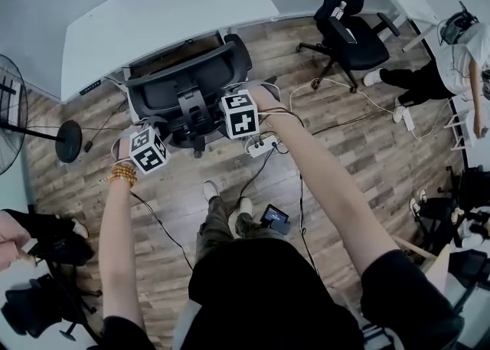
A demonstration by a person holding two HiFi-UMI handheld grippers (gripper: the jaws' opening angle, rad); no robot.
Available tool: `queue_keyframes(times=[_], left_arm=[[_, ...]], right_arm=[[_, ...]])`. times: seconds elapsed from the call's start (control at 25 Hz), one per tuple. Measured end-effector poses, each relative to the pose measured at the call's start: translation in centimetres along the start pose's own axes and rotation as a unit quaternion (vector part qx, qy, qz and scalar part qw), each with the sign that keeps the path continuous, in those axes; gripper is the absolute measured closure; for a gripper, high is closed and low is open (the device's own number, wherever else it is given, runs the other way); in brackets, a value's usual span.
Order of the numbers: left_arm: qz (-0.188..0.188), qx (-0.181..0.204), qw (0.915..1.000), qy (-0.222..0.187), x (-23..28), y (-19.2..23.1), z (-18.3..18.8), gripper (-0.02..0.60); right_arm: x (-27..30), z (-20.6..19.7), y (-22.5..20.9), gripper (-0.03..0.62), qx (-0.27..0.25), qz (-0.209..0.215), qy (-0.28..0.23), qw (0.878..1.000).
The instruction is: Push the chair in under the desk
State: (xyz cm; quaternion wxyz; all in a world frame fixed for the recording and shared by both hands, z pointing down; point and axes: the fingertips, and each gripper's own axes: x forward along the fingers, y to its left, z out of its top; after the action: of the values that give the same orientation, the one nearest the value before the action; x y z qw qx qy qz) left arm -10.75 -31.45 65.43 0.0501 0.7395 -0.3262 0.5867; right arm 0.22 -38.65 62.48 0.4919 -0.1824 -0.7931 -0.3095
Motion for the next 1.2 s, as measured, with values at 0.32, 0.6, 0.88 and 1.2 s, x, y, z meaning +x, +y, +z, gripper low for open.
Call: queue_keyframes(times=[0.32,0.6,0.88,1.2], left_arm=[[0.003,0.0,1.0,0.001,0.0,0.1,-0.1,0.471],[0.007,0.002,1.0,0.0,0.3,0.1,-0.1,0.472],[0.007,-0.002,1.0,0.0,0.4,0.1,-0.1,0.472],[0.007,-0.005,1.0,0.002,1.3,2.2,0.3,0.472]], right_arm=[[0.0,0.1,-0.1,0.484,0.0,-0.003,-0.004,1.0],[0.2,0.0,-0.1,0.482,0.001,-0.003,0.0,1.0],[0.5,-0.4,-0.3,0.482,-0.001,-0.003,0.007,1.0],[1.1,-1.6,-2.3,0.482,0.002,0.006,0.014,1.0]])
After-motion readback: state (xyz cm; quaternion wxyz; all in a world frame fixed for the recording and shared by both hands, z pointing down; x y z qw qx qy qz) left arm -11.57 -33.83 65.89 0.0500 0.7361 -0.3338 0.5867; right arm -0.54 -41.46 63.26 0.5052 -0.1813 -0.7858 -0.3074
